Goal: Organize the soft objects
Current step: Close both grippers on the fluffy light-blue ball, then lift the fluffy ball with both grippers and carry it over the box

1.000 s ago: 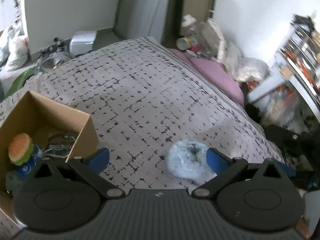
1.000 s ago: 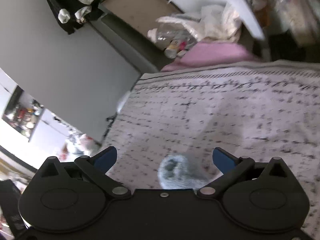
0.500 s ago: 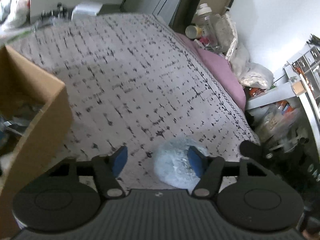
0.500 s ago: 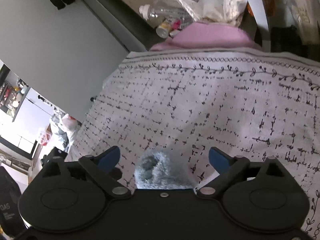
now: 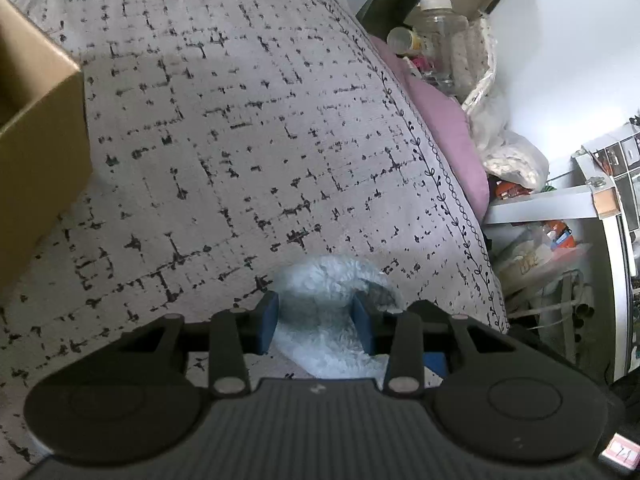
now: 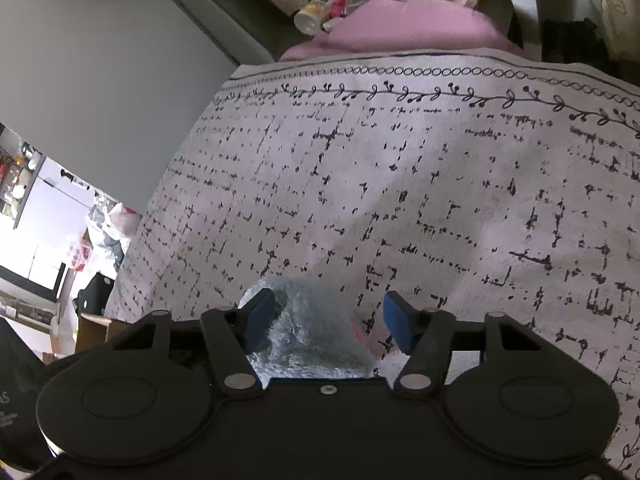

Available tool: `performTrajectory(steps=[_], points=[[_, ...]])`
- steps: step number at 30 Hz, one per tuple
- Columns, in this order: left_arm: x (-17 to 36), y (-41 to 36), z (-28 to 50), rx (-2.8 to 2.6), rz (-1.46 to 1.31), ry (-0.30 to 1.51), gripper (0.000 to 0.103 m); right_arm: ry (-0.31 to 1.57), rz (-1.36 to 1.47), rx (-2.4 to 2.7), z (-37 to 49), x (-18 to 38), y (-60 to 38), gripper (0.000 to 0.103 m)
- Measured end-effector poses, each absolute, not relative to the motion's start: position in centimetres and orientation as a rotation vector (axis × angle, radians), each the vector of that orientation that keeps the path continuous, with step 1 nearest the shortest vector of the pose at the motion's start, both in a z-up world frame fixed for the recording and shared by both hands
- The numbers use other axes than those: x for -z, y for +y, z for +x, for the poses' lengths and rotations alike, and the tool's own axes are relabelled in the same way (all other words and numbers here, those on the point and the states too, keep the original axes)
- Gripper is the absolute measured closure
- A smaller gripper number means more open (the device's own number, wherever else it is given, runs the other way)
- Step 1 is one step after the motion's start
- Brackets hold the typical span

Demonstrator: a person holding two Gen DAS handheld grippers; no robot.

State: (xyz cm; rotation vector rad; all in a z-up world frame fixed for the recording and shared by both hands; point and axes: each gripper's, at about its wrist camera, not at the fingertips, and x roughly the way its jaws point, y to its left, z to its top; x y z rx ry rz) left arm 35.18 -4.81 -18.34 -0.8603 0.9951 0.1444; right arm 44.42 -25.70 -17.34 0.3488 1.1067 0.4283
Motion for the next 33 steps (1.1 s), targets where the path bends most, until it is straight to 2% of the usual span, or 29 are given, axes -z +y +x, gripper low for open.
performTrajectory(steps=[4, 6, 8, 11, 16, 33], points=[[19.2, -4.9, 35.1, -0.157, -0.876, 1.006, 0.067, 1.122, 0.326, -0.453, 44.5, 17.7, -25.1, 0.044], [19.2, -5.0, 35.1, -0.160, -0.869, 1.001, 0.071, 1.130, 0.314, -0.460, 44.4, 18.0, -24.9, 0.050], [18.9, -5.1, 35.1, -0.162, -0.859, 0.996, 0.075, 1.142, 0.311, -0.470, 44.4, 18.2, -24.8, 0.064], [18.2, -5.4, 35.1, -0.162, -0.831, 0.981, 0.080, 1.129, 0.277, -0.497, 44.1, 18.0, -24.4, 0.071], [16.7, -4.9, 34.5, -0.158, -0.807, 0.948, 0.081, 1.098, 0.264, -0.531, 43.7, 17.2, -24.3, 0.082], [8.2, -2.5, 31.0, -0.150, -0.701, 0.781, 0.082, 0.897, 0.333, -0.674, 40.4, 10.2, -22.4, 0.085]])
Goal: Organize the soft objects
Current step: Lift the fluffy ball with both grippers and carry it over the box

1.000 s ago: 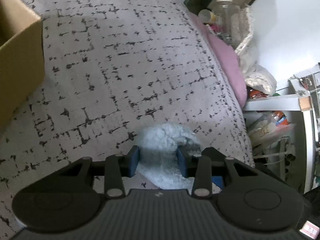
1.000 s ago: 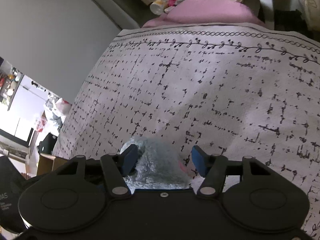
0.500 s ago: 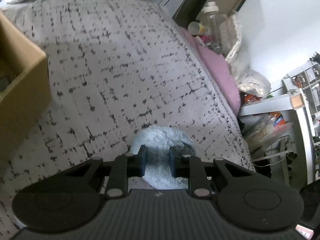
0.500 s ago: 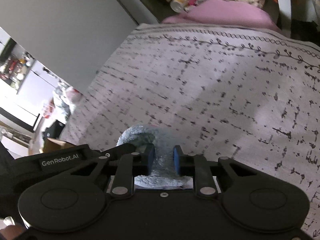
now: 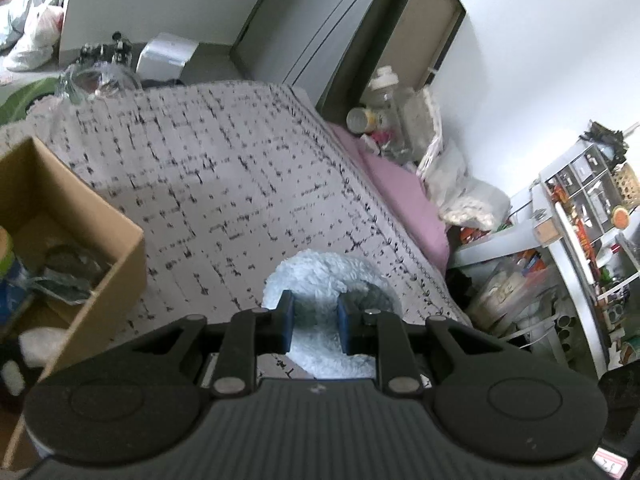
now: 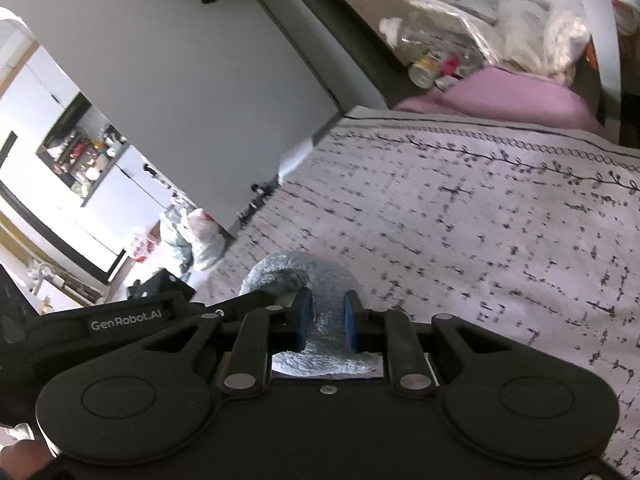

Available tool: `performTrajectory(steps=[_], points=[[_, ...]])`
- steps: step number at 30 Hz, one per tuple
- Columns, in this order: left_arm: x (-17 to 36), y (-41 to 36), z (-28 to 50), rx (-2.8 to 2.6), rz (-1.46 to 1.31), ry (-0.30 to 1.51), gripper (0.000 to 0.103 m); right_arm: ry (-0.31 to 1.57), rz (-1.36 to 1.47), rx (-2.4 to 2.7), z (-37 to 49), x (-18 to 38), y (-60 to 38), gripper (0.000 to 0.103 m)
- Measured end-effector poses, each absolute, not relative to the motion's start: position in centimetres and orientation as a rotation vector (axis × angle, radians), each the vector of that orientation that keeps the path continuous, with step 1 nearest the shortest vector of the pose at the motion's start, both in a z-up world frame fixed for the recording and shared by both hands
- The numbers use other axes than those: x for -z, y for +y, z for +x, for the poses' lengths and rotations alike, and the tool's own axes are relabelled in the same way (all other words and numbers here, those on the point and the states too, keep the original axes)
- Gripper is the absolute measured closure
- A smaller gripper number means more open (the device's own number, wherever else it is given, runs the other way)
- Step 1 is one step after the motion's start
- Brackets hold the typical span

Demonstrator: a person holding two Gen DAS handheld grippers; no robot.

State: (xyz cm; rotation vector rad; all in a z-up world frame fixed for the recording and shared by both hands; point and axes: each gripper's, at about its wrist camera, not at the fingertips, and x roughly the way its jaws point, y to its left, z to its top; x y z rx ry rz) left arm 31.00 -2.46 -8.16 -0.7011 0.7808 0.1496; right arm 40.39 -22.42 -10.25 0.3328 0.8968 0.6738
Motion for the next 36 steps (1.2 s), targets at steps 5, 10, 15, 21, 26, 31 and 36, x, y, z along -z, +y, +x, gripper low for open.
performTrajectory(steps=[5, 10, 15, 21, 26, 31, 36], points=[[6.2, -1.2, 29.4, -0.160, -0.692, 0.741, 0.083, 0.829, 0.321, -0.744, 39.0, 8.2, -21.5, 0.087], [4.5, -0.2, 27.9, -0.163, -0.679, 0.709, 0.083, 0.785, 0.328, -0.789, 37.7, 6.5, -20.9, 0.092], [3.3, 1.0, 26.4, -0.187, -0.656, 0.682, 0.084, 0.766, 0.301, -0.839, 36.4, 5.6, -19.0, 0.093], [2.5, 2.9, 24.9, -0.218, -0.653, 0.665, 0.086, 0.768, 0.300, -0.888, 35.7, 5.4, -17.0, 0.095], [2.1, 4.7, 23.8, -0.233, -0.672, 0.655, 0.086, 0.779, 0.310, -0.938, 35.2, 5.3, -15.7, 0.099], [2.2, 6.5, 22.9, -0.237, -0.687, 0.650, 0.086, 0.793, 0.321, -0.963, 34.6, 5.6, -14.3, 0.102], [3.0, 8.6, 22.1, -0.253, -0.708, 0.649, 0.086, 0.798, 0.308, -0.976, 33.8, 5.8, -12.2, 0.102]])
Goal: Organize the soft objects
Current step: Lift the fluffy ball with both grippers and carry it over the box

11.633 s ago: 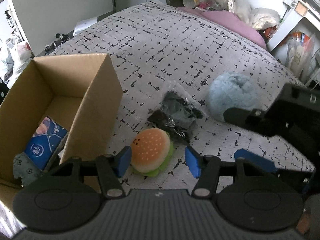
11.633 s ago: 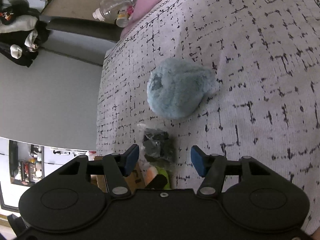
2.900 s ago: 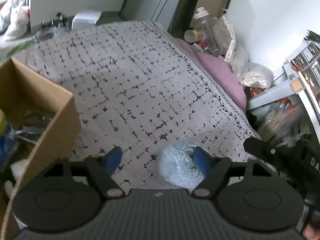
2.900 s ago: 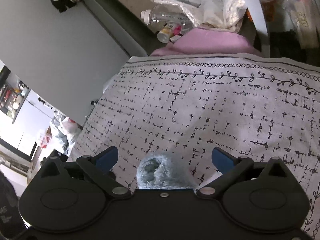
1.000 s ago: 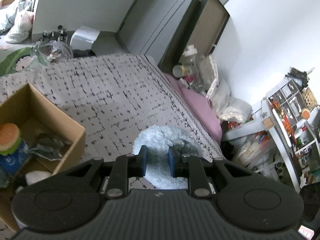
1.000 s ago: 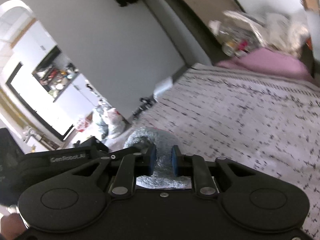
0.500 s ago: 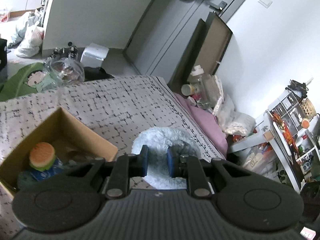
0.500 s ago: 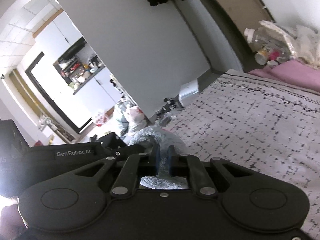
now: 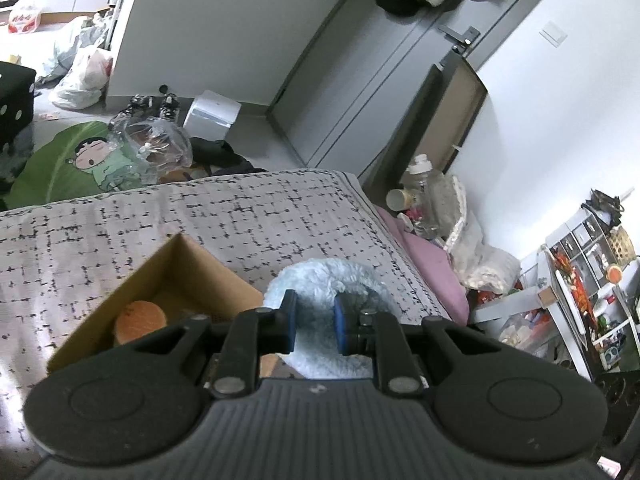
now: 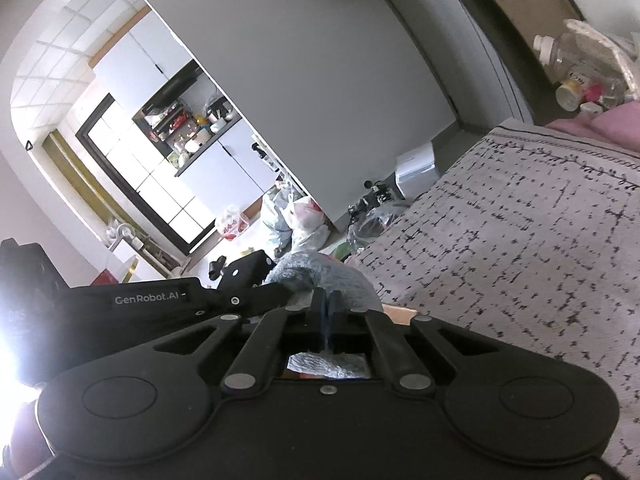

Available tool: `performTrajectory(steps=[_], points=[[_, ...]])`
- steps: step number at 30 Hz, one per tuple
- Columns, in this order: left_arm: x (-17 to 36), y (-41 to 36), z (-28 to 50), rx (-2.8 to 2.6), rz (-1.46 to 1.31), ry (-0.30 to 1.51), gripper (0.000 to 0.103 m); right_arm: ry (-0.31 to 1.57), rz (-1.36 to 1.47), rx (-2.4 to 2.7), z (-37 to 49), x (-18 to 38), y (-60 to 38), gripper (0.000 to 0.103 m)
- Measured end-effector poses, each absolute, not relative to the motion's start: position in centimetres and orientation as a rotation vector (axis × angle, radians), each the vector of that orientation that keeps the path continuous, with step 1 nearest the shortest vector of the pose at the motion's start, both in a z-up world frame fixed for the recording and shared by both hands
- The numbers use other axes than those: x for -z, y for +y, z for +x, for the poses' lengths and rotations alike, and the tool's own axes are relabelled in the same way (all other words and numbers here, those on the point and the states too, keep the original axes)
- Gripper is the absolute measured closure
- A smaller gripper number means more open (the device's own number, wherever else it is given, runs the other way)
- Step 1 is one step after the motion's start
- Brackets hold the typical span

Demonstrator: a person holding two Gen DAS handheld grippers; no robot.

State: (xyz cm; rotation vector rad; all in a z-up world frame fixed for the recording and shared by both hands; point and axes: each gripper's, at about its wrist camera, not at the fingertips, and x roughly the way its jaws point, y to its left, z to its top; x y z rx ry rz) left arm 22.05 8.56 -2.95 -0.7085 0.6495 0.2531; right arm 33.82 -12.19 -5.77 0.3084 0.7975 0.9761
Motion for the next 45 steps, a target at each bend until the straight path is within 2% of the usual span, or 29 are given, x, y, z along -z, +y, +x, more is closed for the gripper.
performTrajectory(steps=[16, 34, 45], points=[[6.0, 13.9, 21.3, -0.275, -0.731, 0.666, 0.086, 0.838, 0.252, -0.939, 32.9, 8.0, -6.7, 0.103], [10.9, 16.8, 24.5, -0.309, -0.724, 0.768, 0.085, 0.985, 0.228, -0.872, 34.2, 12.8, -3.2, 0.102], [10.2, 16.3, 25.6, -0.304, -0.659, 0.749, 0.080, 1.034, 0.206, -0.847, 34.6, 13.7, -2.6, 0.100]])
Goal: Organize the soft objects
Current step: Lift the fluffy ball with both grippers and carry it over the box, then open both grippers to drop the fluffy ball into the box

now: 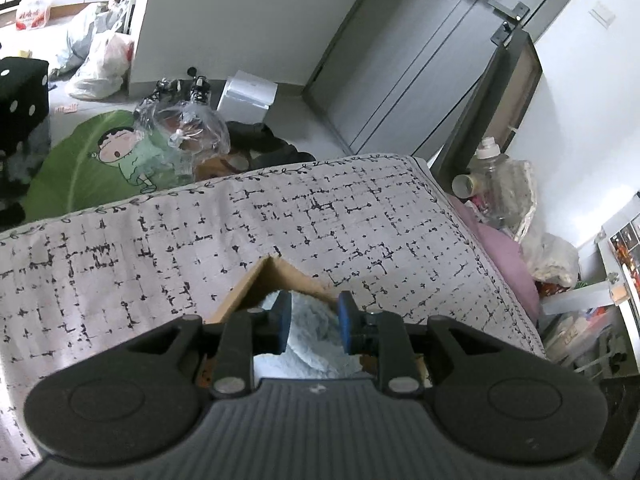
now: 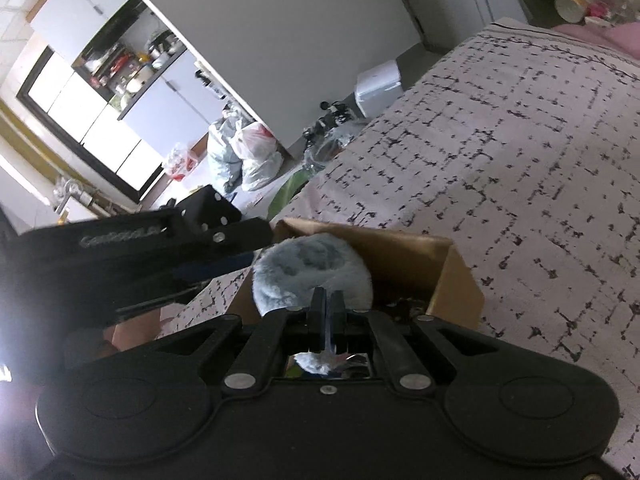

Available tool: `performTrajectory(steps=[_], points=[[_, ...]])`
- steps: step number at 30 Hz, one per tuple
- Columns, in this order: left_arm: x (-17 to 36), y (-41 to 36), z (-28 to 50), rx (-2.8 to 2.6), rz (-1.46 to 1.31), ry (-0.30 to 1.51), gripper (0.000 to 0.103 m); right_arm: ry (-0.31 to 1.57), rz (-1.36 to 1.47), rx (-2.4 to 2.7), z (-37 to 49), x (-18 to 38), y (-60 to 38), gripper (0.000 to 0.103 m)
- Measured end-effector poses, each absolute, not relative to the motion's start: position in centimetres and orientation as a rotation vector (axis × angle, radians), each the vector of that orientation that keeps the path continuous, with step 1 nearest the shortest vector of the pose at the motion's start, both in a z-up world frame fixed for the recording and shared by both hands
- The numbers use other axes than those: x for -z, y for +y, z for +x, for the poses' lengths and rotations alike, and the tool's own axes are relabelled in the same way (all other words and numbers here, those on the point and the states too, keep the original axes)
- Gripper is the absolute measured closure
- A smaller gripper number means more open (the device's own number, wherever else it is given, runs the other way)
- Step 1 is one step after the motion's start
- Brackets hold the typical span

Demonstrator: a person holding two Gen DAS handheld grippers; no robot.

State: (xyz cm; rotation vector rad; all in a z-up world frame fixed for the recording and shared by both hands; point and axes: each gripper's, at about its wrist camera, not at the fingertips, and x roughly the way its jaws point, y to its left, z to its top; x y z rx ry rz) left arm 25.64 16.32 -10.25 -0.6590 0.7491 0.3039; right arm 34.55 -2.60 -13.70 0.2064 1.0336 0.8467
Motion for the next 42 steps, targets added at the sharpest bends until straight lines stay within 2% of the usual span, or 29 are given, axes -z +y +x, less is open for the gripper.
performTrajectory(steps=[6, 12, 14, 16, 18, 20, 24, 26, 28, 30, 34, 37, 39, 42], points=[[9.6, 15.7, 25.4, -0.315, -0.632, 0.777, 0.077, 1.017, 0.231, -0.835, 34.7, 12.7, -3.8, 0.100], [8.6, 14.4, 24.3, -0.352, -0.589, 0.807, 0.063, 1.016, 0.243, -0.811, 34.0, 12.2, -4.7, 0.100], [8.3, 14.1, 23.8, -0.360, -0.581, 0.811, 0.055, 1.013, 0.245, -0.805, 33.6, 12.0, -5.2, 0.100], [7.9, 13.7, 23.4, -0.365, -0.565, 0.818, 0.052, 1.008, 0.251, -0.802, 33.1, 11.7, -5.8, 0.099], [7.5, 13.2, 23.1, -0.365, -0.536, 0.829, 0.050, 1.001, 0.257, -0.797, 32.7, 11.4, -6.5, 0.095], [7.0, 12.7, 22.8, -0.375, -0.510, 0.848, 0.042, 0.990, 0.260, -0.786, 32.3, 11.1, -7.2, 0.091], [5.9, 11.5, 22.3, -0.385, -0.476, 0.861, 0.036, 0.967, 0.265, -0.766, 31.6, 10.3, -8.8, 0.087], [5.4, 10.8, 21.9, -0.376, -0.460, 0.861, 0.031, 0.950, 0.279, -0.757, 31.2, 9.8, -9.8, 0.079], [4.9, 10.2, 21.5, -0.369, -0.446, 0.857, 0.027, 0.932, 0.289, -0.740, 30.8, 9.4, -10.8, 0.075], [4.5, 9.8, 21.2, -0.364, -0.445, 0.854, 0.026, 0.922, 0.289, -0.734, 30.3, 9.0, -11.7, 0.072], [3.6, 8.8, 20.4, -0.351, -0.423, 0.864, 0.025, 0.899, 0.297, -0.705, 29.3, 8.7, -13.6, 0.057], [3.0, 7.9, 19.6, -0.341, -0.378, 0.862, 0.018, 0.891, 0.301, -0.691, 28.5, 8.5, -14.6, 0.051], [2.7, 7.4, 19.0, -0.333, -0.349, 0.862, 0.018, 0.885, 0.294, -0.684, 28.1, 8.3, -15.0, 0.046], [2.4, 7.1, 18.2, -0.329, -0.335, 0.869, 0.016, 0.865, 0.278, -0.665, 27.3, 7.9, -15.4, 0.034]])
